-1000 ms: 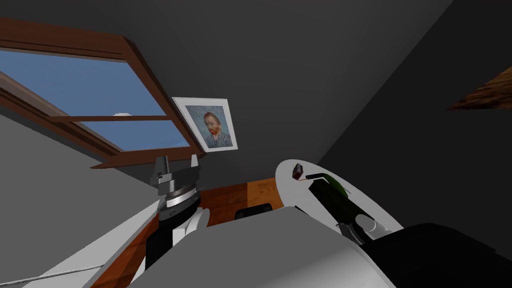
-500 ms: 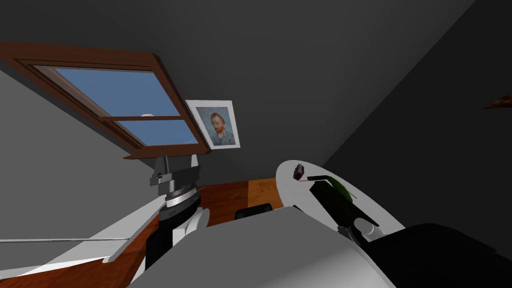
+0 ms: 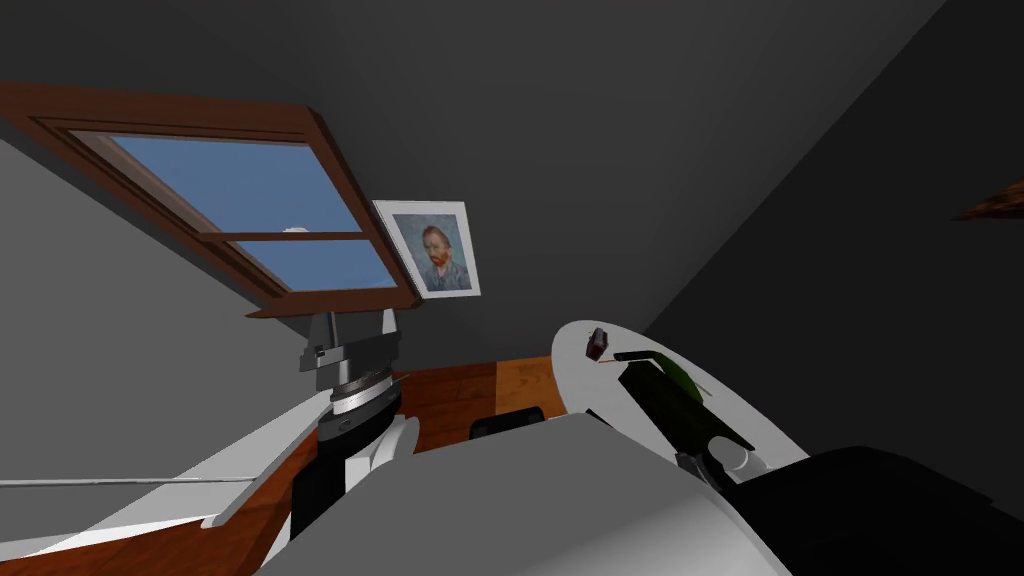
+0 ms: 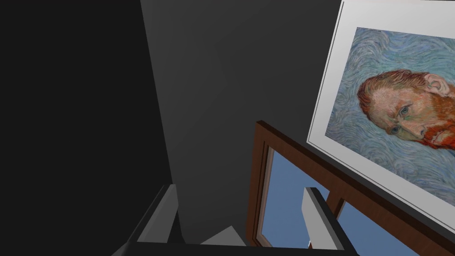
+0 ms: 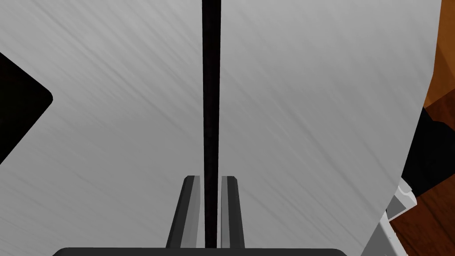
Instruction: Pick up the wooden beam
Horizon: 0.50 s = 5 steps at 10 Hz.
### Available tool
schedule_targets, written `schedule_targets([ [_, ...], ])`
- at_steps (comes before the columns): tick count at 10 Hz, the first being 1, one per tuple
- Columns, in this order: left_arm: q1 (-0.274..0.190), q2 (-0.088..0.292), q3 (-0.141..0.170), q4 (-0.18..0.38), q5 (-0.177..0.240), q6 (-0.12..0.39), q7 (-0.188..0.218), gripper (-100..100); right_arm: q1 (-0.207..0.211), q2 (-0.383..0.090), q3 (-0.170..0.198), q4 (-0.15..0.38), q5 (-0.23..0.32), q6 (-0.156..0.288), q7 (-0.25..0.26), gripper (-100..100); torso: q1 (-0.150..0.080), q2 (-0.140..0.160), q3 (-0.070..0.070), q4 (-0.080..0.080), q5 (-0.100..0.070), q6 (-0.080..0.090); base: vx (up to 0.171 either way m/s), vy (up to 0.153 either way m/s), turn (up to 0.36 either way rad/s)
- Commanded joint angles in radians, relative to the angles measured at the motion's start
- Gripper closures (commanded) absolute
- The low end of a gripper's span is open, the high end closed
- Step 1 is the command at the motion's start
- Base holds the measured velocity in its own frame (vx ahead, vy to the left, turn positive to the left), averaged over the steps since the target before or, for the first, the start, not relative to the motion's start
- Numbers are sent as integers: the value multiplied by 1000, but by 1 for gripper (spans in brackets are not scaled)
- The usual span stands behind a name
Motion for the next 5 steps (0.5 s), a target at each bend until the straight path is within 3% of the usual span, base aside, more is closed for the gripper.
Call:
schedule_targets([
  [1, 0, 0, 0, 0, 0, 0, 0, 0, 4, -21, -4, -19, 6, -14, 8, 100, 0, 0, 0, 0, 0, 0, 75, 26, -188],
  [3, 0, 0, 0, 0, 0, 0, 0, 0, 9, -57, -14, -47, 16, -43, 24, 100, 4, -5, -3, -1, 1, 1, 95, 61, -261],
  [4, 0, 0, 0, 0, 0, 0, 0, 0, 10, -45, -9, -43, 15, -30, 14, 100, 5, -5, -3, -1, 2, 1, 37, 33, -41],
  [5, 0, 0, 0, 0, 0, 0, 0, 0, 12, -48, -10, -44, 15, -34, 17, 0, 3, -3, -2, -1, 1, 0, 6, 7, 6],
])
